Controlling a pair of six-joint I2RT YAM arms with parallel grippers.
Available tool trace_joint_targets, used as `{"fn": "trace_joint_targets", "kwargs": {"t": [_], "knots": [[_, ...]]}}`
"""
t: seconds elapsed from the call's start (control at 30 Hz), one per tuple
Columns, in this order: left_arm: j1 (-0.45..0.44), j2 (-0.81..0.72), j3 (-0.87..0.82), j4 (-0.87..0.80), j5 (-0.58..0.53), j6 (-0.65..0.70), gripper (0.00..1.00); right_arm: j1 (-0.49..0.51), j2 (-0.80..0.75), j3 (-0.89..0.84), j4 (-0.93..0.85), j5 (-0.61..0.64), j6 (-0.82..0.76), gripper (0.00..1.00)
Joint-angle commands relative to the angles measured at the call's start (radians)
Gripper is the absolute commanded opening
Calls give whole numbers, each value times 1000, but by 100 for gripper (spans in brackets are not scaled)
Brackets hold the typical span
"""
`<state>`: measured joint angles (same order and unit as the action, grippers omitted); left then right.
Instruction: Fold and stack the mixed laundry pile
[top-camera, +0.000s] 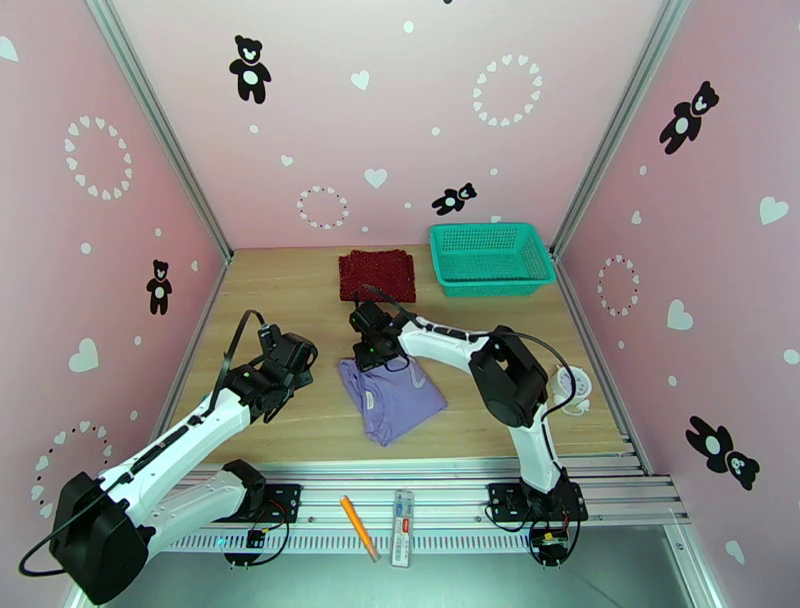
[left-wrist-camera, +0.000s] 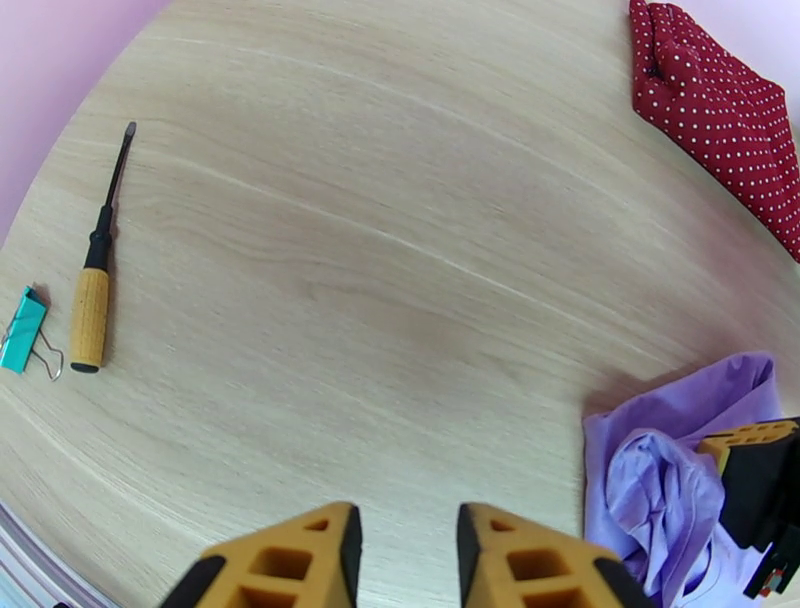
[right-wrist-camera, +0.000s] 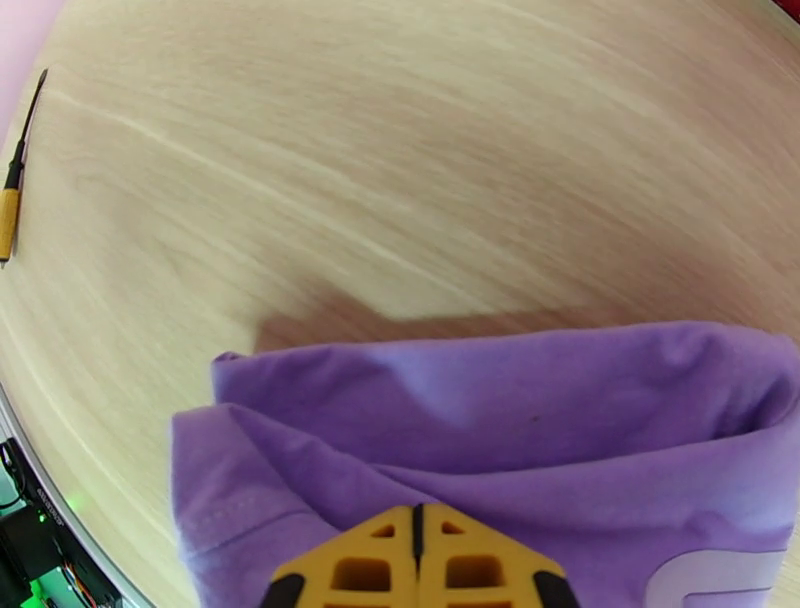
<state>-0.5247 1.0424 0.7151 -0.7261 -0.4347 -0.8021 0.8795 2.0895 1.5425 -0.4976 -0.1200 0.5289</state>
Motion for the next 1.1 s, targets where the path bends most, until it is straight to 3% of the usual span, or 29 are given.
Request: {"fn": "trace_joint_targets", "kwargs": {"t": [0.0, 0.3, 0.43, 0.6, 0.73, 0.83, 1.07], "knots": [[9, -11, -3, -16, -12, 2, 34, 38, -28, -15, -4, -38, -8, 0], [8, 32, 4, 18, 26, 5, 38, 103, -35, -76, 15, -28, 30, 0], [8, 69, 12, 50, 96, 15, 57, 102, -40, -81, -5, 4, 35, 0], [2, 118, 5, 114, 250, 17, 76, 76, -184, -92, -68, 87, 20, 0], [-46, 173, 1, 176, 332, 1, 82, 67, -355, -143, -158, 164, 29, 19], [-74, 238, 0, 237, 353, -27, 82, 70, -454, -244, -174, 131, 60, 32], [-80, 399, 11, 359, 325, -92, 80, 217, -492, -416, -164, 120, 51, 43]]}}
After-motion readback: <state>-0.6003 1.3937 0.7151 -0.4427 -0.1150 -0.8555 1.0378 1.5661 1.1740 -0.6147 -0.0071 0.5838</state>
